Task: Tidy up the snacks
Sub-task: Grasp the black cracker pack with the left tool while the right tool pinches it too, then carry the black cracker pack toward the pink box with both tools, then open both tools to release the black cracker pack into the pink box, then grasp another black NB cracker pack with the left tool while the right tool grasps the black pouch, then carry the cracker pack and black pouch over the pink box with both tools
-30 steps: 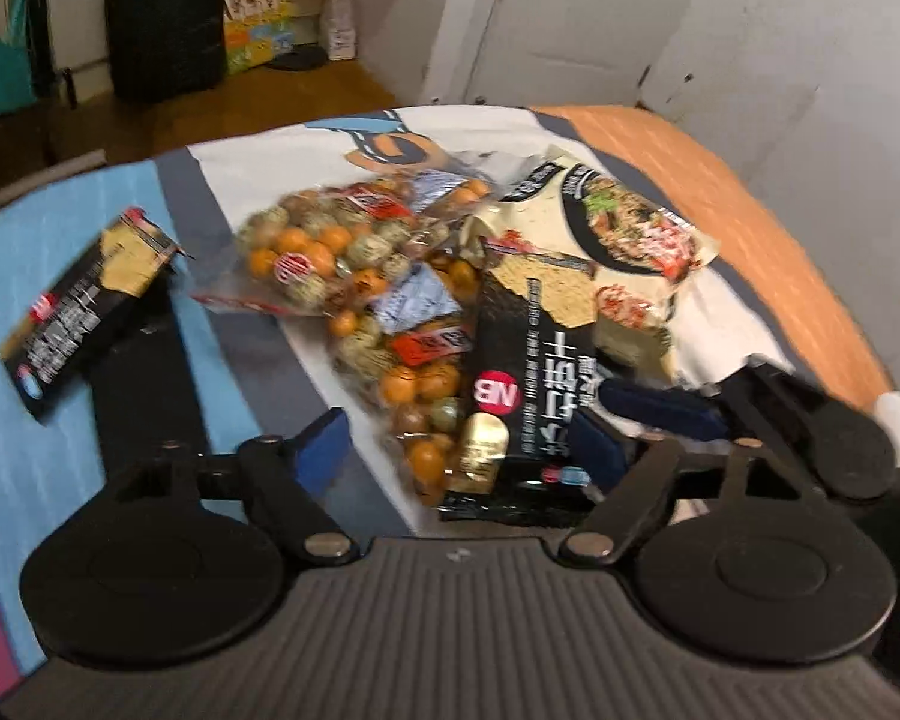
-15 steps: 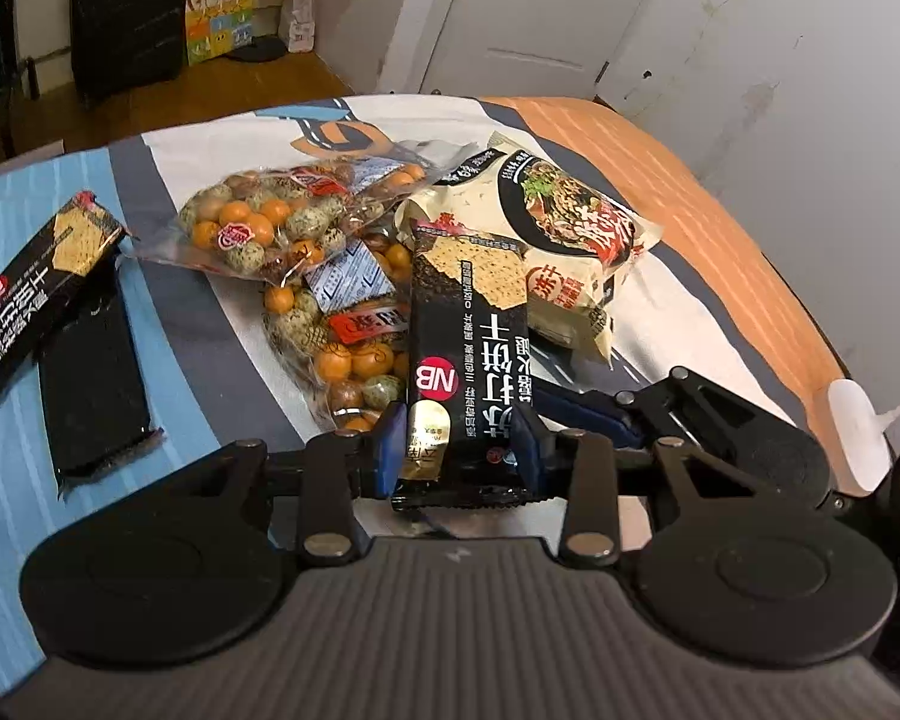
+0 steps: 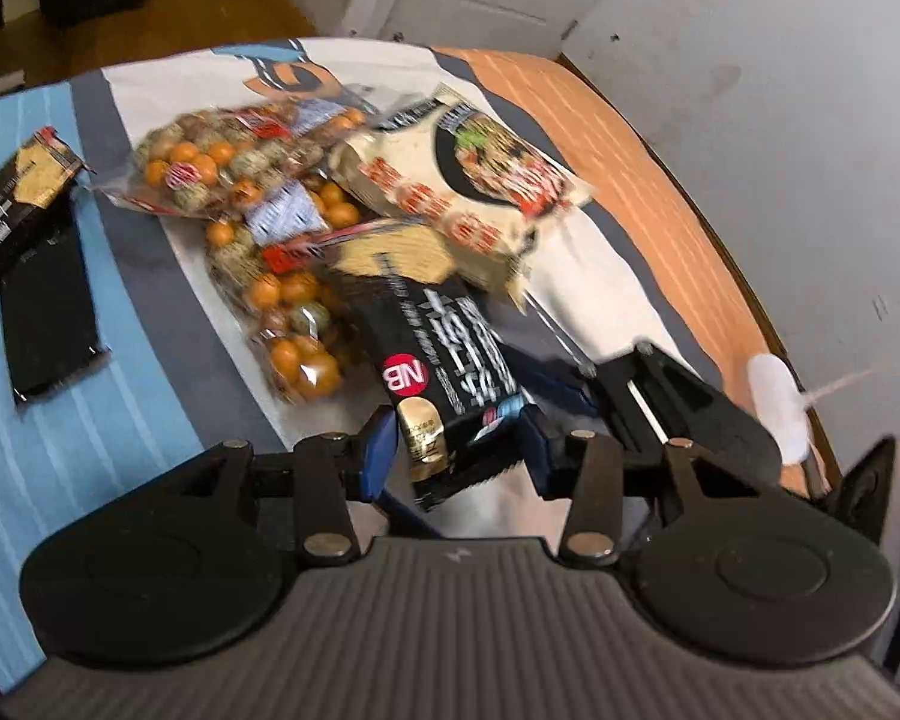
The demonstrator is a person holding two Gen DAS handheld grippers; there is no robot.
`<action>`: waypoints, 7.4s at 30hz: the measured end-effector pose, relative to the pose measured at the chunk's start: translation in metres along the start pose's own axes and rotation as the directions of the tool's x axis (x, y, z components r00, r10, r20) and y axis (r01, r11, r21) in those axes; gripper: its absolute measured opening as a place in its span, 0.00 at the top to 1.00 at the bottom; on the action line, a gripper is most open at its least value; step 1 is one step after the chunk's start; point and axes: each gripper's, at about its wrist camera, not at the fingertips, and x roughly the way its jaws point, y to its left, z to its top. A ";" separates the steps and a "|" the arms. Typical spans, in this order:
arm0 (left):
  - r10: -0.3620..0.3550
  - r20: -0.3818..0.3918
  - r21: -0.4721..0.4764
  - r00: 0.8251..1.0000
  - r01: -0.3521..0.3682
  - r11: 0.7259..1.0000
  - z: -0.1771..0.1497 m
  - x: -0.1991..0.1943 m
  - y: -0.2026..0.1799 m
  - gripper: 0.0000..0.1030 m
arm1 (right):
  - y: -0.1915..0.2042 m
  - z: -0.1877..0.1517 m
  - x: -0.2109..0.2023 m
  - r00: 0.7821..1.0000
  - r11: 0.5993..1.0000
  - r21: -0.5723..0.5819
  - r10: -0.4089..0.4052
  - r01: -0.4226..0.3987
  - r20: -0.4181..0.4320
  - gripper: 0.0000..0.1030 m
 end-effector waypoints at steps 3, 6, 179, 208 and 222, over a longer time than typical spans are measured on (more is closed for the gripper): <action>0.011 -0.003 0.007 1.000 -0.011 1.000 -0.004 -0.003 -0.008 0.61 | -0.002 0.004 -0.010 1.000 1.000 -0.015 0.003 -0.003 0.022 0.25; 0.023 -0.003 0.019 1.000 -0.023 1.000 -0.007 -0.007 -0.015 0.62 | -0.002 0.006 -0.011 1.000 1.000 -0.020 -0.004 0.004 0.000 0.26; 0.425 -0.238 -0.093 0.873 -0.456 0.885 0.077 -0.009 0.137 0.46 | 0.016 0.039 0.055 0.971 0.971 0.115 0.219 -0.207 -0.096 0.46; 0.507 -0.147 0.028 0.849 -0.509 0.860 0.023 -0.022 0.094 0.55 | 0.014 0.047 0.043 0.987 0.988 0.089 0.136 -0.129 -0.081 0.49; 0.476 -0.129 0.026 0.870 -0.476 0.879 -0.002 -0.085 0.048 0.55 | -0.004 0.040 -0.008 0.968 0.969 0.127 0.225 -0.210 -0.109 0.49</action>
